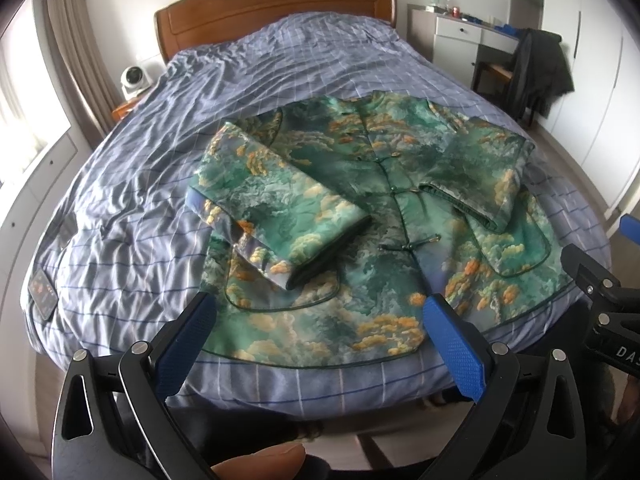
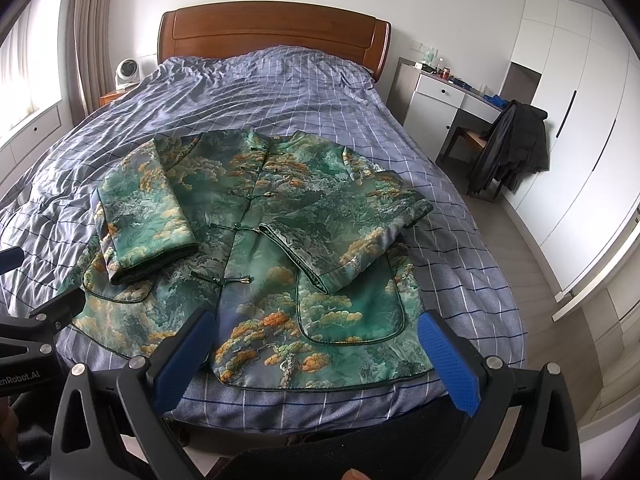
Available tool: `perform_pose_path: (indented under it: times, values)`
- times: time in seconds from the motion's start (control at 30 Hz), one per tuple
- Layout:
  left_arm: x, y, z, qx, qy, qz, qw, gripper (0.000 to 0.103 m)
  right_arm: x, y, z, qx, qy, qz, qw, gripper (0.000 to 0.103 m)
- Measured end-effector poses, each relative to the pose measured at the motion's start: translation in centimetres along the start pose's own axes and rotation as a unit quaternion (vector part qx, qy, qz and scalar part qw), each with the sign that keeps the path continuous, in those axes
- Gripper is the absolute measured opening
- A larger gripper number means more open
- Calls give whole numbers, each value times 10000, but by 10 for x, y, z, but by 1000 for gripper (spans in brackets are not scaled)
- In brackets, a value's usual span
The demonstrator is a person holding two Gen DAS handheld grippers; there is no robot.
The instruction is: Fold large clothes
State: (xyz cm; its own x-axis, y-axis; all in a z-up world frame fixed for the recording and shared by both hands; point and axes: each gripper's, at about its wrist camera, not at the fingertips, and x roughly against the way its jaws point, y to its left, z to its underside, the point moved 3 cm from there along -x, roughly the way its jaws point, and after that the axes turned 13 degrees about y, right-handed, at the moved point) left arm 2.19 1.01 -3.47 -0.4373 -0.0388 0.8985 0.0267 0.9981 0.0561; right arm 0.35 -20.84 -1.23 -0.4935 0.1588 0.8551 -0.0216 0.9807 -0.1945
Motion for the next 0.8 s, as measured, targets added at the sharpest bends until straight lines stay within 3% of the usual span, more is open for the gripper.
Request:
perform_pose_path:
  times: [0.8]
  values:
    - [2, 5, 3, -26, 16, -135, 9999, 103, -2, 3, 2, 14, 32, -29, 10000, 103]
